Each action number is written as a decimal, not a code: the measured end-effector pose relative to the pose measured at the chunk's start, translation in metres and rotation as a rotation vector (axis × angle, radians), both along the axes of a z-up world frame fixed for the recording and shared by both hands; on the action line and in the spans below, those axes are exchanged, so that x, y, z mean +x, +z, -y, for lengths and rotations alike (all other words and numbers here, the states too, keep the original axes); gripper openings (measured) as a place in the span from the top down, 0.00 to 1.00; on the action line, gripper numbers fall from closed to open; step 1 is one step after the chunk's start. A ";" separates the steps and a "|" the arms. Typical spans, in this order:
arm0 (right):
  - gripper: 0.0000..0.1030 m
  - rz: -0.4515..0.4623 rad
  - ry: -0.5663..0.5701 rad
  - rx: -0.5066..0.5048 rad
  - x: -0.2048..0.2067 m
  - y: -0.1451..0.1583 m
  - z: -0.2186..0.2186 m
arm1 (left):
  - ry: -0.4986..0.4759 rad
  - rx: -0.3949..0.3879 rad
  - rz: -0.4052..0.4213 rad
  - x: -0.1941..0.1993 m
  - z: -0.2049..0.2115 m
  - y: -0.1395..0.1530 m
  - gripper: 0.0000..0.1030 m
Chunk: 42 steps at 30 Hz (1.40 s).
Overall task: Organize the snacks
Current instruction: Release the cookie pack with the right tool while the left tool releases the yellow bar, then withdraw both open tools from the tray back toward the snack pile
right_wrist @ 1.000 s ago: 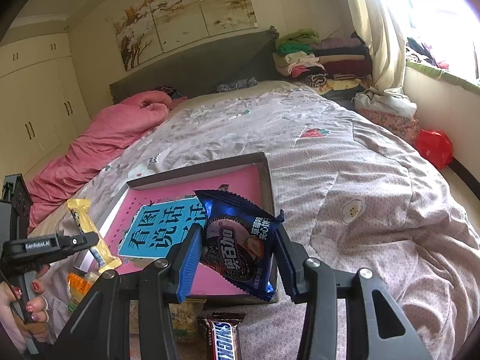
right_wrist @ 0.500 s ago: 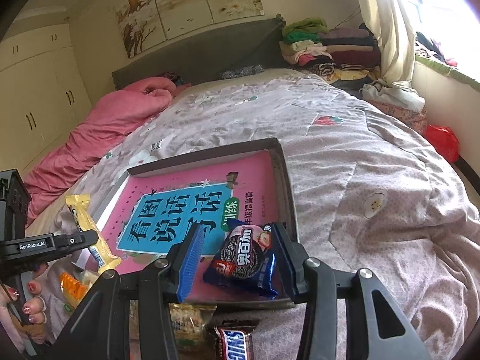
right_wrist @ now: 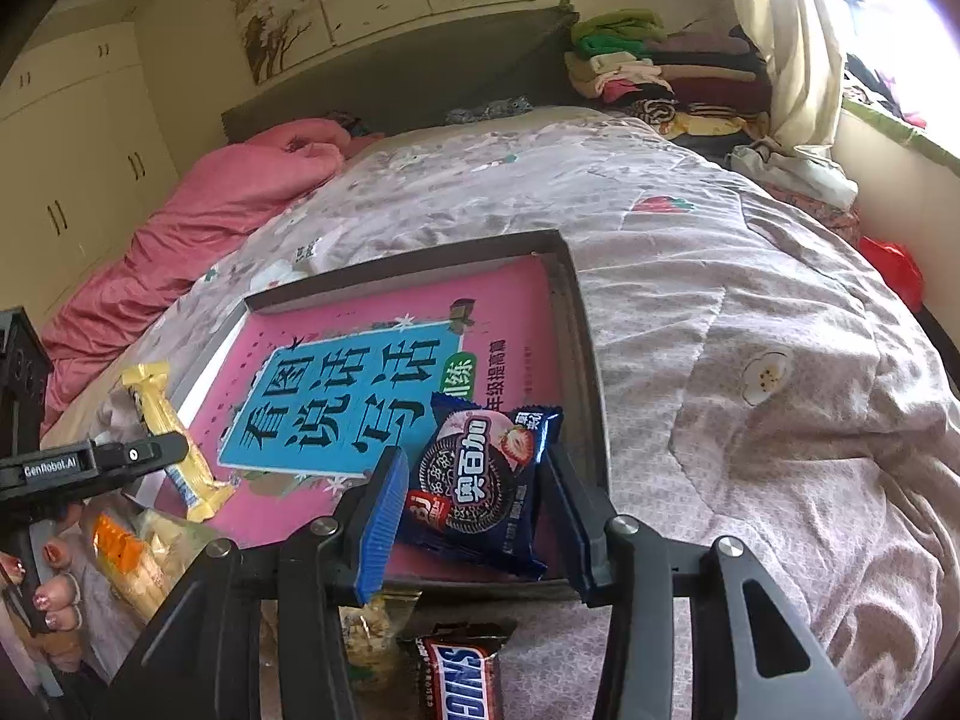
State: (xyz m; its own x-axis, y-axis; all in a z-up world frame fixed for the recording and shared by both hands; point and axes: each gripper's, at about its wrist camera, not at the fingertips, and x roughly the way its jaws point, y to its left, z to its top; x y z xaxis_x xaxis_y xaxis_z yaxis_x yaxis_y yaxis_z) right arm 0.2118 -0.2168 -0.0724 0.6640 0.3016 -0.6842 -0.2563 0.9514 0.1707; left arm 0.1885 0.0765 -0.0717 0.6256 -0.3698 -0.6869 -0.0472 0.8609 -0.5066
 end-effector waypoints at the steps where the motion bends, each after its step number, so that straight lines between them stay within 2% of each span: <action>1: 0.55 -0.001 0.003 -0.008 0.000 -0.001 -0.001 | 0.008 0.008 0.000 0.000 0.000 0.000 0.80; 7: 0.55 -0.008 0.003 -0.028 -0.001 -0.005 -0.003 | 0.027 0.043 0.000 -0.002 -0.002 0.000 0.72; 12: 0.56 -0.004 -0.004 -0.040 -0.002 -0.005 -0.002 | 0.030 0.025 -0.001 -0.006 -0.005 0.004 0.51; 18: 0.56 0.006 -0.004 -0.060 -0.003 -0.005 -0.003 | 0.025 0.031 0.006 -0.009 -0.005 0.009 0.50; 21: 0.56 0.005 -0.004 -0.061 -0.003 -0.005 -0.003 | 0.019 0.028 0.008 -0.012 -0.005 0.013 0.43; 29: 0.56 0.025 -0.015 -0.087 -0.006 -0.002 -0.003 | 0.022 0.063 0.034 -0.021 -0.007 0.024 0.40; 35: 0.56 0.044 -0.036 -0.064 -0.007 0.004 0.004 | 0.018 0.076 0.057 -0.025 -0.006 0.030 0.34; 39: 0.51 0.065 -0.034 -0.041 -0.010 0.010 0.007 | 0.023 0.095 0.079 -0.028 -0.005 0.036 0.28; 42: 0.47 0.083 -0.022 -0.028 -0.013 0.014 0.006 | 0.028 0.109 0.090 -0.031 -0.007 0.041 0.28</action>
